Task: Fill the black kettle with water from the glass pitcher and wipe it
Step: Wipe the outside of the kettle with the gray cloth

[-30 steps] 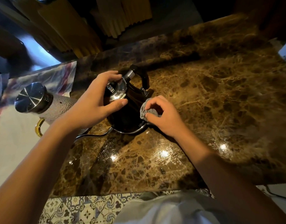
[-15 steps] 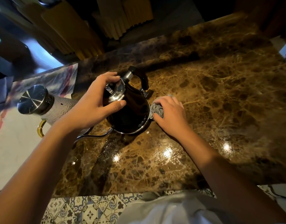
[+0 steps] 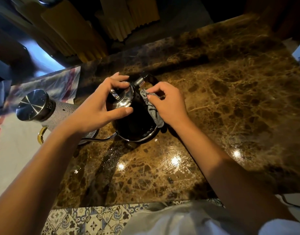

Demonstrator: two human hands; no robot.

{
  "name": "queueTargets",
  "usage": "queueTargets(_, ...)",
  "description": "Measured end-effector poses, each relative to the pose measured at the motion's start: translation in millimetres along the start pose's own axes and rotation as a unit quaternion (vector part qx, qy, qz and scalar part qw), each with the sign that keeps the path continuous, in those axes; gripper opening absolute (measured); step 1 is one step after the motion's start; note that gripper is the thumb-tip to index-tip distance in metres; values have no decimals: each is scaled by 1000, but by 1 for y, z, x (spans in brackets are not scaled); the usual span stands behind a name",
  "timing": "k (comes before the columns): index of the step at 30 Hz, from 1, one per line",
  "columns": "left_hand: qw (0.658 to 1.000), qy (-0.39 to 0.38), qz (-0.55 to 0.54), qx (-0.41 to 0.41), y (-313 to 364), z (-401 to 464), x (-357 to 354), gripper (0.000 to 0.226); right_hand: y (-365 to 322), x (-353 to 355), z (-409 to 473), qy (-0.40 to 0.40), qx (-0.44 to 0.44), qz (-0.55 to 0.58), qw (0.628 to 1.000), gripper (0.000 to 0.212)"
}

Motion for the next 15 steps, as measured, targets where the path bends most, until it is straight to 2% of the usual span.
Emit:
queueTargets(6, 1000, -6, -11, -4, -1, 1, 1, 55, 38, 3, -3, -48, -86, -151, 984, 6)
queueTargets(10, 1000, -1, -7, -1, -3, 1, 1, 59, 40, -1, -2, -111, -103, -283, 947, 8)
queueTargets(13, 1000, 2, -11, -5, -3, 0, 1, 53, 39, 4, 5, -121, -133, -288, 941, 8)
queueTargets(15, 1000, 2, -12, -3, -3, 0, 1, 54, 34, 15, 9, -80, -135, -235, 959, 4)
Point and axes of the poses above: each hand's wrist, its own z-axis towards the middle knuckle, its own x-axis out of the back of the hand, y = z × x, the point moved 5 cm from there along z, towards the middle knuckle, and after that the axes turned 1 degree about -z, right-handed, at the moved point
